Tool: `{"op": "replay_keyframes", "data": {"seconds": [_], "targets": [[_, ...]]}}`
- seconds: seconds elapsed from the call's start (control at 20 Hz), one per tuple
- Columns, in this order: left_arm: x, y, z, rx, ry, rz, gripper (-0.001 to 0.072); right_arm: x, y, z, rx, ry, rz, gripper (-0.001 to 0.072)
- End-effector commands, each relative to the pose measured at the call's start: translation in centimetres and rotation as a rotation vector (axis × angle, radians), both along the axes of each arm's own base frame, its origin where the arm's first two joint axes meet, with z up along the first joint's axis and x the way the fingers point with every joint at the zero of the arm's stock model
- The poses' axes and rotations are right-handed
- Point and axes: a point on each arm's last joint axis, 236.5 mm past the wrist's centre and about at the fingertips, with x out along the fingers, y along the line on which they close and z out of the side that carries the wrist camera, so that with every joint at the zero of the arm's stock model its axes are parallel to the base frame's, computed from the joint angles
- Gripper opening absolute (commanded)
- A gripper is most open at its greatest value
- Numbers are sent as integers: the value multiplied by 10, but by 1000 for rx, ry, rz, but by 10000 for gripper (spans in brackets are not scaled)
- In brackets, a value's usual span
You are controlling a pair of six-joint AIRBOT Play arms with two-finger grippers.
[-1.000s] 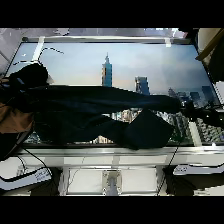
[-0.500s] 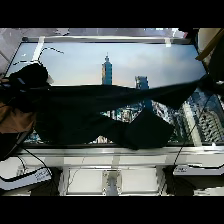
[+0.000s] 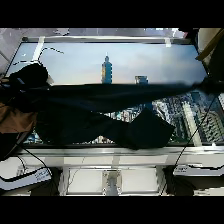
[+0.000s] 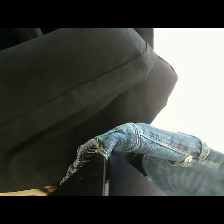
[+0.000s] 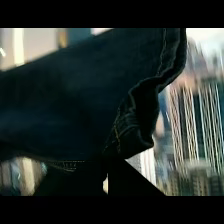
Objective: Fold the clothes and pants, and hang the long-sleeved shirts on hangers.
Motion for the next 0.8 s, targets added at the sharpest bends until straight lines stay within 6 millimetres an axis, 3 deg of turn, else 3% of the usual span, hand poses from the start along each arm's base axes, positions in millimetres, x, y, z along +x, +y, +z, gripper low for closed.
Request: {"op": "replay_keyframes", "data": {"seconds": [0.0,0.1,0.15,0.2,0.25,0.35,0.4,0.5,0.6,0.75], "targets": [[0,-1,0,-4,2,-1,22,-68,17,-104,45,286,-39,24],[0,-1,0,-4,2,-1,22,-85,22,-134,58,351,-95,26],[0,-1,0,-4,1,-1,23,-86,23,-135,65,353,-103,121],[0,0,0,-2,-2,0,23,-81,22,-130,67,337,-108,332],[2,1,1,2,-9,3,79,-72,19,-121,65,306,-114,427],[2,0,4,0,-13,3,576,-54,11,-93,61,254,-128,426],[-2,-2,6,-2,-9,-2,626,-49,9,-76,53,235,-105,426],[-16,1,19,26,4,-11,626,-50,9,-45,24,222,-39,426],[-57,13,25,114,115,-22,626,-59,9,-22,-19,213,5,426],[-143,29,11,218,384,-2,624,-61,28,-3,2,172,49,426]]}}
